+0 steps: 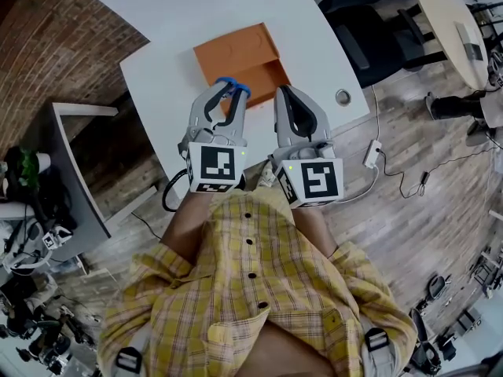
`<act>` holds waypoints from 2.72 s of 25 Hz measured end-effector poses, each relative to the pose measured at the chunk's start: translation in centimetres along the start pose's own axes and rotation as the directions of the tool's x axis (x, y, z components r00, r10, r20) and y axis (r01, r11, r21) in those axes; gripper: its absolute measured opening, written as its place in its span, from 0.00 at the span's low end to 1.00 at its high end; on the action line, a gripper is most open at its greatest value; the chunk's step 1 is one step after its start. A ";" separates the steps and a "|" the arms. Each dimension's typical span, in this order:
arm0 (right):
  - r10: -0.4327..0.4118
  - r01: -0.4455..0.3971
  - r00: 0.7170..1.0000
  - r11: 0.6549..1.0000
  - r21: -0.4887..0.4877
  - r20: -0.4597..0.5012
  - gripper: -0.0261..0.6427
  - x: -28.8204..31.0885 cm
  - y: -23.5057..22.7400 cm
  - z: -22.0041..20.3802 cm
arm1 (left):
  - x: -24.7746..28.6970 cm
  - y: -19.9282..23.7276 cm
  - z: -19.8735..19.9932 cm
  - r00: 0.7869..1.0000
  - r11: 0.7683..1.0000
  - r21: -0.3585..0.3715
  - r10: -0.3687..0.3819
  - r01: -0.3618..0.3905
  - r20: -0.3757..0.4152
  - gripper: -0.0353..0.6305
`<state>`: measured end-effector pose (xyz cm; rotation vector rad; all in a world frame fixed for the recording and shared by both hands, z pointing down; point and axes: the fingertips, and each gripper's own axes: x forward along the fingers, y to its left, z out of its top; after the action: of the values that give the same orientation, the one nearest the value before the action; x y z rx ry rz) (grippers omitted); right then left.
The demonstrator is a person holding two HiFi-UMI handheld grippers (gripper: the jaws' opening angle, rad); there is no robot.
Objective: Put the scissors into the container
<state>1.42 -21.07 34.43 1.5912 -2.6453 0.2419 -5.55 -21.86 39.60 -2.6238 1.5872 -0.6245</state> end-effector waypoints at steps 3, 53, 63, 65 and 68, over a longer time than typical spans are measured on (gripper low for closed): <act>-0.009 0.009 1.000 1.000 0.009 -0.003 0.05 0.3 -0.2 -0.2 | 0.9 -0.2 -0.3 1.000 1.000 0.021 -0.021 0.021 -0.017 0.16; -0.067 0.067 0.997 0.998 0.001 -0.050 0.05 1.0 -2.2 -1.5 | 13.2 -5.6 -14.3 0.843 0.855 0.288 -0.269 0.432 -0.466 0.16; -0.073 0.073 0.996 0.997 -0.001 -0.057 0.05 1.1 -2.6 -1.7 | 14.5 -6.6 -16.5 0.804 0.823 0.292 -0.292 0.487 -0.518 0.16; -0.075 0.075 0.996 0.997 0.000 -0.057 0.05 1.2 -2.6 -1.8 | 14.7 -6.8 -17.2 0.792 0.820 0.277 -0.305 0.500 -0.528 0.16; -0.084 0.084 0.995 0.996 0.002 -0.056 0.05 1.1 -2.9 -1.9 | 14.9 -7.2 -17.7 0.782 0.822 0.255 -0.319 0.510 -0.535 0.16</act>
<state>3.42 -23.04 36.72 1.6666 -2.5317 0.2844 0.52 -27.67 62.32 -2.6288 0.7594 -1.5303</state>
